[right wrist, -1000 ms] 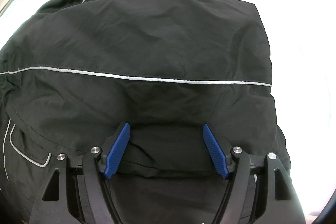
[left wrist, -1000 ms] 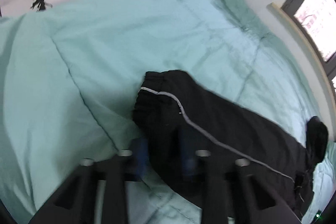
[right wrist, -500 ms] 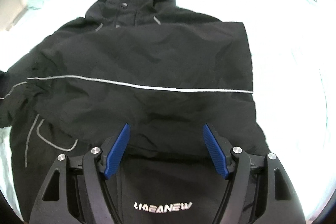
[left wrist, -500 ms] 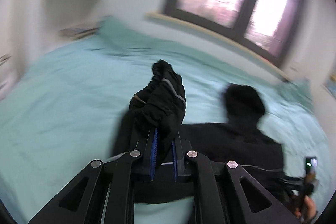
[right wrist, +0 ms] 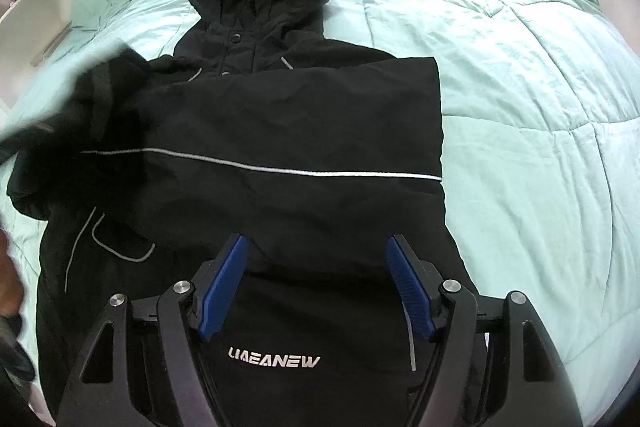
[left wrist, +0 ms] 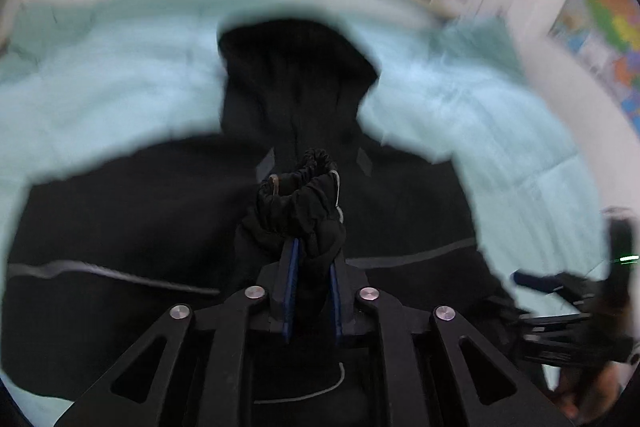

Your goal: Fold large clothes

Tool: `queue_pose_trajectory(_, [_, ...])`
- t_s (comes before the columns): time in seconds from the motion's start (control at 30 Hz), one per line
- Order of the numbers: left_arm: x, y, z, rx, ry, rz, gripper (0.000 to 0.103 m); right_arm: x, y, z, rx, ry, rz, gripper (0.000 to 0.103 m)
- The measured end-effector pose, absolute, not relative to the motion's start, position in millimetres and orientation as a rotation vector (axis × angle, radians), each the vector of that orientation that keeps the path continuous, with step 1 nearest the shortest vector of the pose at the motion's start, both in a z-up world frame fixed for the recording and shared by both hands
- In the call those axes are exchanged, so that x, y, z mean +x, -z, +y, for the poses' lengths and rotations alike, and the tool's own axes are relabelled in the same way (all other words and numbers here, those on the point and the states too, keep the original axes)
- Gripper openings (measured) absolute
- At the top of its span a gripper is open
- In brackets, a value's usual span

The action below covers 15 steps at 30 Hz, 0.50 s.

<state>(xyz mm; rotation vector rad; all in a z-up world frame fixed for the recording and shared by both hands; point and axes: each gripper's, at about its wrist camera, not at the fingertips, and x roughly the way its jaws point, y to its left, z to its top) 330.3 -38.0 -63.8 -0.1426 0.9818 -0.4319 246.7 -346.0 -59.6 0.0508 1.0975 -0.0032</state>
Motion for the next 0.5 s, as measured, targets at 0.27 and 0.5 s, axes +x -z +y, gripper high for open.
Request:
queue_pose_trajectory(0.27, [326.3, 116.9, -27.4, -0.438, 0.580, 1.222, 0.048, 261.0, 64.9, -332.6, 0.098, -0.107, 1.122, 0.074])
queue_pose_trajectory(0.5, [288.4, 75.2, 11.4, -0.393, 0.559, 1.145, 0.052, 306.0, 65.6, -290.2, 0.251, -0.282, 1.140, 0.074])
